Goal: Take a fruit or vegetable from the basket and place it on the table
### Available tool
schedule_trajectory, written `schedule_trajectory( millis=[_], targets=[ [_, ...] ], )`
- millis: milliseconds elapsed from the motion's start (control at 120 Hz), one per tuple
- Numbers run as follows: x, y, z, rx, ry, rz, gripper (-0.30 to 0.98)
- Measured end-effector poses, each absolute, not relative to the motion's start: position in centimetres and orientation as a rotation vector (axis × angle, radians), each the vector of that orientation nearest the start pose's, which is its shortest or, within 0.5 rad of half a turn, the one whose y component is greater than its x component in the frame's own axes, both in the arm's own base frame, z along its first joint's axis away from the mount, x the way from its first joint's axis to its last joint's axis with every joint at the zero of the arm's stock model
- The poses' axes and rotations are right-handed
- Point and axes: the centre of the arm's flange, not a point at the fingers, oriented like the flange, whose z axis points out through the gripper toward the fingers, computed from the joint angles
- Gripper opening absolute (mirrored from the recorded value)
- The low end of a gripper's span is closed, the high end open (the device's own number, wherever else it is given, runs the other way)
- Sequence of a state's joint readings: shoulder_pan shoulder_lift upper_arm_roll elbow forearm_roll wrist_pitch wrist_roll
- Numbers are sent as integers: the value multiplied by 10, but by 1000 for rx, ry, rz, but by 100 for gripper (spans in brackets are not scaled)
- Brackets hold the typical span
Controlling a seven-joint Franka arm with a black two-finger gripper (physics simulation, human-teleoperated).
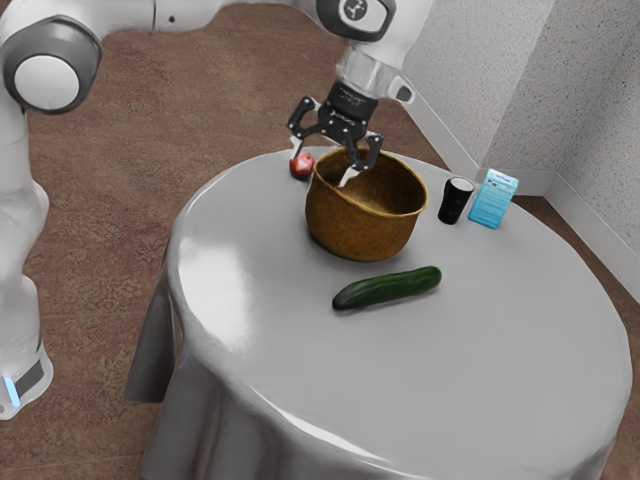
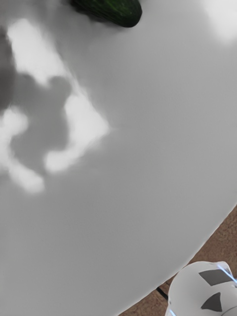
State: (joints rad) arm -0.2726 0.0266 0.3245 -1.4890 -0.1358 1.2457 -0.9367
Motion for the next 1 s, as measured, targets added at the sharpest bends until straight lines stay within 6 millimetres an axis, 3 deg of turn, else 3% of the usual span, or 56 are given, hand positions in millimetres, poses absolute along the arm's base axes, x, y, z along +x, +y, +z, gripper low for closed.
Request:
schedule_trajectory(
  millis=[167, 217, 383, 458, 500, 558, 592, 783, 1000],
  targets=[
    [539, 24, 638, -2493, -1952, 286, 69],
    [535, 27, 651, -2431, -2071, 242, 69],
    [538, 44, 655, -2152, -2306, 123, 69],
    [562, 55, 656, -2039, -2376, 32, 69],
    [579, 48, 657, -2008, -2392, -20, 69],
    [597, 26, 650, -1994, -2383, -57, 69],
    [604, 24, 643, -1969, -2392, -62, 69],
    [628, 59, 607, -1787, -2493, -75, 69],
    [644, 81, 580, -1680, -2572, -73, 69]
  ],
)
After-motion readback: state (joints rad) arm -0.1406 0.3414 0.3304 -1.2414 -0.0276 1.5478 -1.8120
